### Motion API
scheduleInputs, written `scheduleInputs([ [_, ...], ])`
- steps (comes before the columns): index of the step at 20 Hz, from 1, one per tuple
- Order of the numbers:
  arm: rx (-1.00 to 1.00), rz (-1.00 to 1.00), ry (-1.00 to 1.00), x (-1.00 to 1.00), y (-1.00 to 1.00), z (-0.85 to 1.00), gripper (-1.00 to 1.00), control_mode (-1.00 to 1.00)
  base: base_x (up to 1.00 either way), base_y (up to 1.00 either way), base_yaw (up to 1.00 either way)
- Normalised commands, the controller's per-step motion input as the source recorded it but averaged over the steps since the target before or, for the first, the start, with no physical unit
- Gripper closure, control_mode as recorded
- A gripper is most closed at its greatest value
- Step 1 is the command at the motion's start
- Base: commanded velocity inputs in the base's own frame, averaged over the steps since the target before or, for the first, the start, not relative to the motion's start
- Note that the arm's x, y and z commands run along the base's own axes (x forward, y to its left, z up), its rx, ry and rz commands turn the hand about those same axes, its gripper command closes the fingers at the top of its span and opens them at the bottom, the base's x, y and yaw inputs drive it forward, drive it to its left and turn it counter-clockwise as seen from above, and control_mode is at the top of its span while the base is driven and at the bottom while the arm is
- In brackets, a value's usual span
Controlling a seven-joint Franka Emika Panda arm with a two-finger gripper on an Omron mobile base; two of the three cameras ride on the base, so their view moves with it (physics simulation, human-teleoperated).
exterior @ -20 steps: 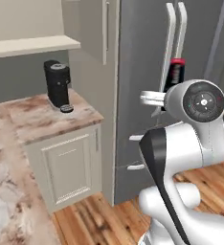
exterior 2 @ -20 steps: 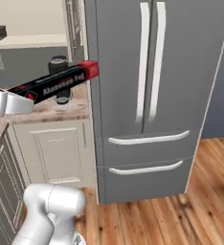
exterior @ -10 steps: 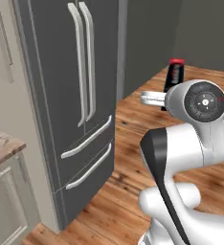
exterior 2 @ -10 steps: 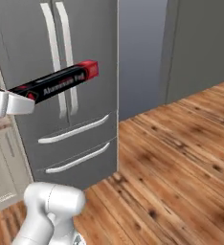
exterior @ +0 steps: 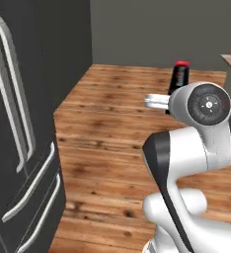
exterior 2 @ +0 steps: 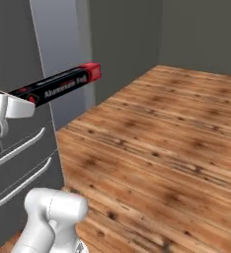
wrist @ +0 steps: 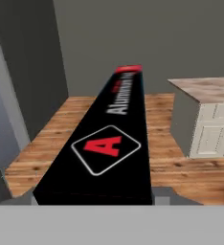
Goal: Retrieve the tupperware and aluminum foil from the cabinet and place them on the dining counter near the plate with fishs to prepare for storing leftovers.
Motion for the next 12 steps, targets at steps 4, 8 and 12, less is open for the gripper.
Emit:
scheduleInputs([
  [4,0.0,0.0,0.0,0.0,0.0,0.0,1.0,1.0,0.51,0.0,-0.69],
  [8,0.0,0.0,0.0,0.0,0.0,0.0,1.0,1.0,0.52,0.0,-0.69],
  [12,0.0,0.0,0.0,0.0,0.0,0.0,1.0,1.0,0.8,0.04,-0.56],
])
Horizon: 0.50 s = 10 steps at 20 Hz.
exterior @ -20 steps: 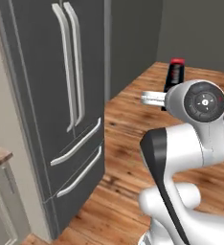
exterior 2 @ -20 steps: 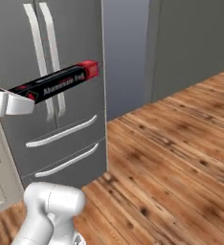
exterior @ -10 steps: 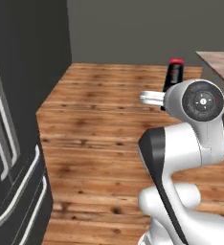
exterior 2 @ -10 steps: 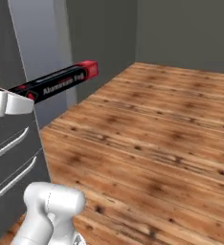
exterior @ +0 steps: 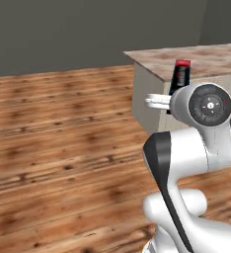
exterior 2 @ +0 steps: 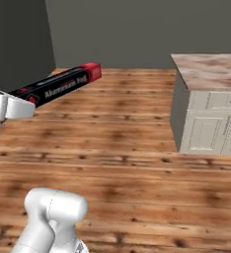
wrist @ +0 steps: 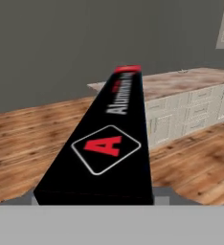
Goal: Retrieve the tupperware and aluminum foil from the cabinet and place them on the dining counter near the plate with fishs to prepare for storing leftovers.
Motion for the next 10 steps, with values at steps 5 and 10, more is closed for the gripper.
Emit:
scheduleInputs([
  [5,0.0,0.0,0.0,0.0,0.0,0.0,1.0,1.0,1.0,0.39,-0.14],
  [10,0.0,0.0,0.0,0.0,0.0,0.0,1.0,1.0,1.0,0.4,0.0],
])
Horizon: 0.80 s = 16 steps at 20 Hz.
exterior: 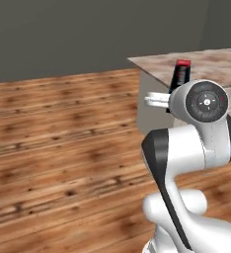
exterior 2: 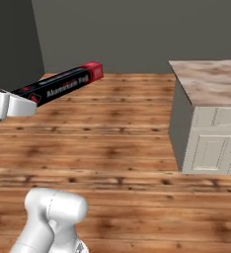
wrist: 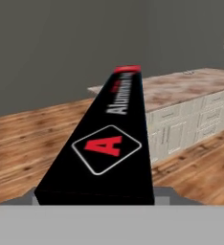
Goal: Retrieve the tupperware and aluminum foil from the cabinet and place them on the dining counter near the plate with fishs to prepare for storing leftovers.
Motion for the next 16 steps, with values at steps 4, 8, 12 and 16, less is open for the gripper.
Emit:
scheduleInputs([
  [4,0.0,0.0,0.0,0.0,0.0,0.0,1.0,1.0,1.0,0.24,-0.05],
  [8,0.0,0.0,0.0,0.0,0.0,0.0,1.0,1.0,1.0,0.2,-0.09],
  [12,0.0,0.0,0.0,0.0,0.0,0.0,1.0,1.0,1.0,0.2,-0.16],
  [16,0.0,0.0,0.0,0.0,0.0,0.0,1.0,1.0,1.0,0.26,-0.22],
])
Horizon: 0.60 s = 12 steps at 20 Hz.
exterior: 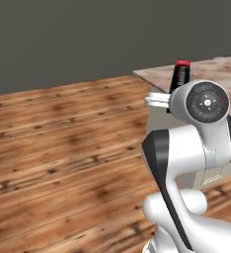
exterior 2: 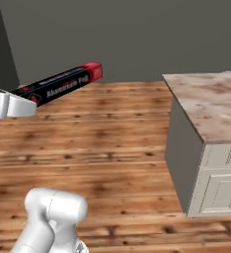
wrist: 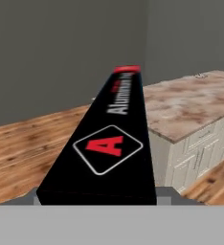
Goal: Retrieve the tupperware and aluminum foil from the cabinet and place them on the dining counter near the plate with fishs to prepare for storing leftovers.
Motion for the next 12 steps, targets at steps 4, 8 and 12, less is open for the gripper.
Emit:
scheduleInputs([
  [4,0.0,0.0,0.0,0.0,0.0,0.0,1.0,1.0,1.0,0.21,-0.3],
  [8,0.0,0.0,0.0,0.0,0.0,0.0,1.0,1.0,1.0,0.36,-0.32],
  [12,0.0,0.0,0.0,0.0,0.0,0.0,1.0,1.0,1.0,0.4,-0.33],
])
